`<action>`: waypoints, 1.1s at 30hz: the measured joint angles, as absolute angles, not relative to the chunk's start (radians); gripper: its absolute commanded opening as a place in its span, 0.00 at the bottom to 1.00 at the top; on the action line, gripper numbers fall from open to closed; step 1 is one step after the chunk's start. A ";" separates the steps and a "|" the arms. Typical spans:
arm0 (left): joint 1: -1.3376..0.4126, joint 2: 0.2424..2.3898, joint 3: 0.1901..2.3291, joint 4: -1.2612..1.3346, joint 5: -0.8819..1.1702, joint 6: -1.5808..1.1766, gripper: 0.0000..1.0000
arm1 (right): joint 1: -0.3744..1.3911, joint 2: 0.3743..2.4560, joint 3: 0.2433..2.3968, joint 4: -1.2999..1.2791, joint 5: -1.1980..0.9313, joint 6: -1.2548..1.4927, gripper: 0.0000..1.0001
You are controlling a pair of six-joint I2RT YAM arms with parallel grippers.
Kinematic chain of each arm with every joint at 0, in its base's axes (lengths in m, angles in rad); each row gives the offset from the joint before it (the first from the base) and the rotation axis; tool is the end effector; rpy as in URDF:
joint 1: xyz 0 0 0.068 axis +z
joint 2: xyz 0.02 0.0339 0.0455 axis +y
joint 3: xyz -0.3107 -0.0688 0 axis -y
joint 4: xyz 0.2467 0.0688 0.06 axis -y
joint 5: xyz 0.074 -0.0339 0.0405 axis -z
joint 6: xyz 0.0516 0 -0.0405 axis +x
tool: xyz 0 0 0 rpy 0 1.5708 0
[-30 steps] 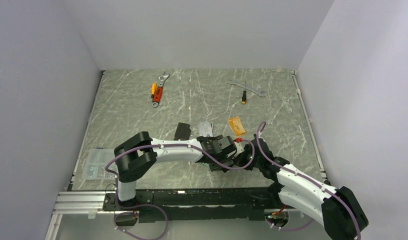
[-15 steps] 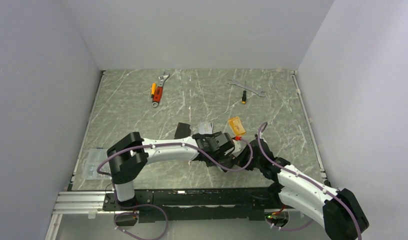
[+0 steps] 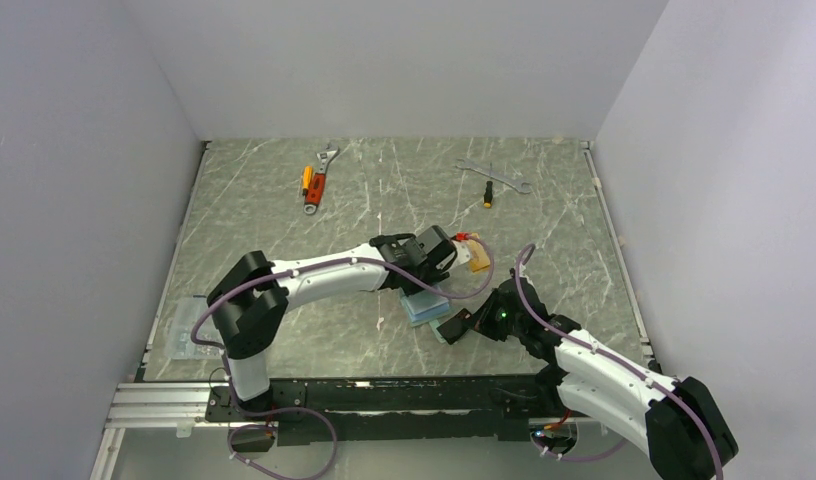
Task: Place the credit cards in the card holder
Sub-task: Open the card holder at the center of the board.
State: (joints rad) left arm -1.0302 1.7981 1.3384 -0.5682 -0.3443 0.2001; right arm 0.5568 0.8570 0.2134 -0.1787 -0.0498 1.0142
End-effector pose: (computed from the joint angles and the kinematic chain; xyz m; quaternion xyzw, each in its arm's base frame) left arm 0.2213 -0.3349 0.2556 0.5102 0.8017 0.0445 0.3083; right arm 0.1136 0.0737 0.1563 0.2021 0.9083 0.2748 0.2420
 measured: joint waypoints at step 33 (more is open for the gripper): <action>-0.869 1.805 1.284 -0.603 0.110 0.062 0.00 | 0.555 0.722 0.263 -0.300 -0.024 0.922 0.00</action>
State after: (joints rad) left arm -0.8692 1.8046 1.2839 -0.6025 0.1097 0.0624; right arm 0.5549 0.7216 0.2634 -0.2996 -0.0238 0.9222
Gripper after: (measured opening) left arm 0.013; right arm 0.008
